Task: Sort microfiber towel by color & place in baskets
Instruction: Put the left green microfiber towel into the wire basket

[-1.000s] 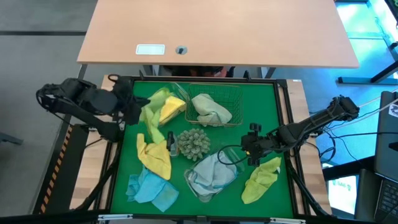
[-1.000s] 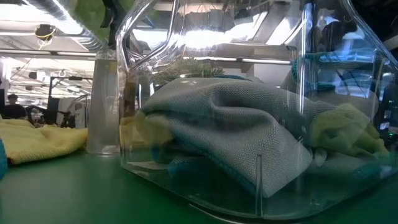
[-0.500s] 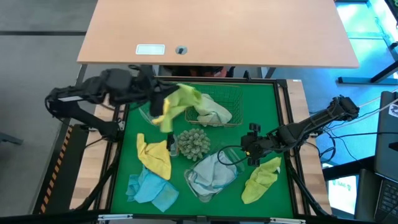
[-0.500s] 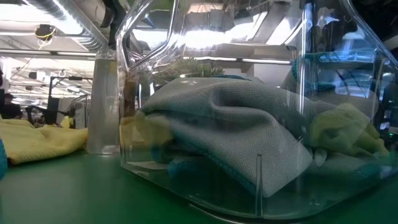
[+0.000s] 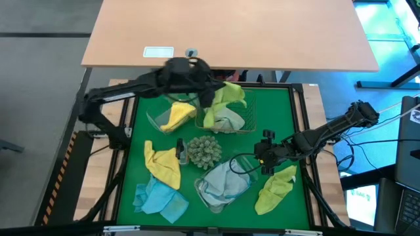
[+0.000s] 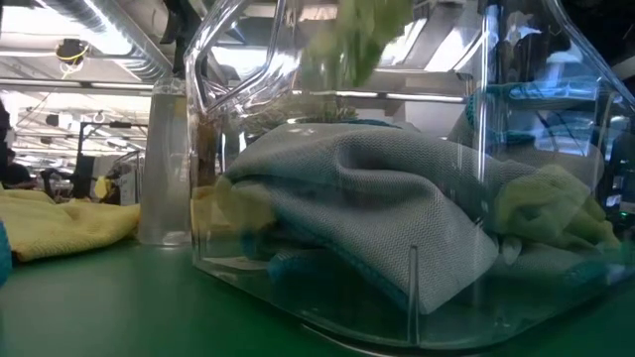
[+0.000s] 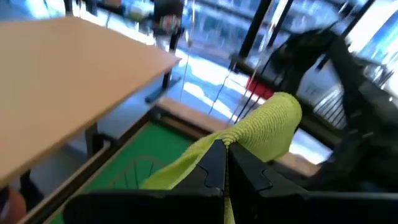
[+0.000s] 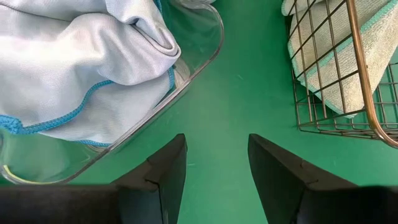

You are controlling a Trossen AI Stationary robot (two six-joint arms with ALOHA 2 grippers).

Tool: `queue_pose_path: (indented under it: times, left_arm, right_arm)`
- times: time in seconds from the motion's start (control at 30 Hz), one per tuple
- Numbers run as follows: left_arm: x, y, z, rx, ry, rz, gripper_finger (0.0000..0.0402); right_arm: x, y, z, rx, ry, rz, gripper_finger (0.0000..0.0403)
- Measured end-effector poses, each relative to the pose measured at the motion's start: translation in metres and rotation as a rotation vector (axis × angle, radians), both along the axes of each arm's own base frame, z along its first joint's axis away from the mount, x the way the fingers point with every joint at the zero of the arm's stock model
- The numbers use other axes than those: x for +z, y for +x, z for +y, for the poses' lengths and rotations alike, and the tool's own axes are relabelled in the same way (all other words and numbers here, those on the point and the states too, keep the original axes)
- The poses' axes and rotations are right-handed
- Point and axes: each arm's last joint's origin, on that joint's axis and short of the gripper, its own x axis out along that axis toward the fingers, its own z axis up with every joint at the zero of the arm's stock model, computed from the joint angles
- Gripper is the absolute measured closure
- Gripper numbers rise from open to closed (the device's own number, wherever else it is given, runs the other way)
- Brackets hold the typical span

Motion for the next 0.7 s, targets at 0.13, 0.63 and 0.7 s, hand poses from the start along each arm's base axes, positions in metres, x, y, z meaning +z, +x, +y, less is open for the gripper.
queue_pose_path:
  times: [0.13, 0.63, 0.7]
  left_arm:
    - [-0.034, 0.024, 0.022, -0.010, -0.042, 0.087, 0.0401]
    - [-0.124, 0.069, 0.057, -0.043, -0.131, 0.305, 0.0401]
    - [-0.132, 0.072, 0.057, -0.044, -0.141, 0.331, 0.0401]
  right_arm:
    - [0.000, 0.000, 0.000, 0.000, 0.000, 0.000, 0.0231]
    - [0.000, 0.000, 0.000, 0.004, 0.007, 0.004, 0.0231]
    - [0.000, 0.000, 0.000, 0.004, 0.007, 0.004, 0.0231]
